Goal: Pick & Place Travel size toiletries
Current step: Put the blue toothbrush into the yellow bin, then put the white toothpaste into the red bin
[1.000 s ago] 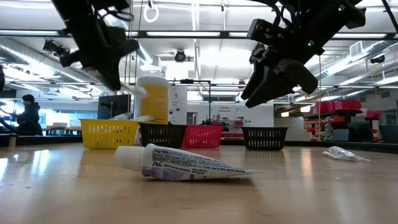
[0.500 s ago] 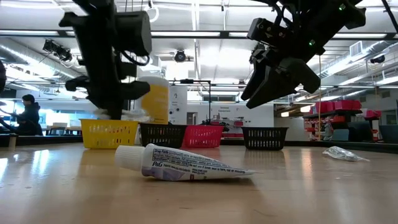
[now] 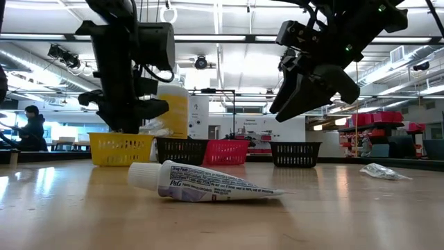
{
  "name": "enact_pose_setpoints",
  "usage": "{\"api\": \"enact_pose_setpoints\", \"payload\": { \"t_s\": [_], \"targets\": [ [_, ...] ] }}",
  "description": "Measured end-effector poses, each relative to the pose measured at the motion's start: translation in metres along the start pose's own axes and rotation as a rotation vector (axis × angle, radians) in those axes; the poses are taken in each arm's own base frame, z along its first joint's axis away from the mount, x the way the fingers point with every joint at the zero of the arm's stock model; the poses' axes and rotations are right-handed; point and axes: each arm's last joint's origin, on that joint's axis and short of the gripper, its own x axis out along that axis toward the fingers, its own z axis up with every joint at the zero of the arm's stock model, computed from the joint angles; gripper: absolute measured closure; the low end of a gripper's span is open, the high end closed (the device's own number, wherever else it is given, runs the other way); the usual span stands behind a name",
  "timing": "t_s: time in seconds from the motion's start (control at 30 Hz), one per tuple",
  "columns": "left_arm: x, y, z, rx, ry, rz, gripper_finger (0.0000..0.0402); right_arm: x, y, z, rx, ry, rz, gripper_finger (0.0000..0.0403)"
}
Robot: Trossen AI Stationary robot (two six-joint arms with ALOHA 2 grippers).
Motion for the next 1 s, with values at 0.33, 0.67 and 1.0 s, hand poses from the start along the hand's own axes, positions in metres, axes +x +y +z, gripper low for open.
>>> {"api": "enact_pose_setpoints", "payload": {
  "t_s": [0.33,0.67,1.0],
  "targets": [
    [-0.037,-0.005,0.025,0.055,0.019,0.04,0.0259,0.0,0.003,0.0,0.026,-0.014,0.09,0.0157],
    [-0.091,-0.043,0.019,0.289,-0.129,-0.22,0.0278,0.0,0.003,-0.001,0.028,-0.003,0.101,0.0147],
    [-0.131,-0.079,-0.021,0.541,-0.288,-0.548,0.0266,-0.002,0.009,-0.007,0.118,0.061,0.195,0.0168]
  ]
}}
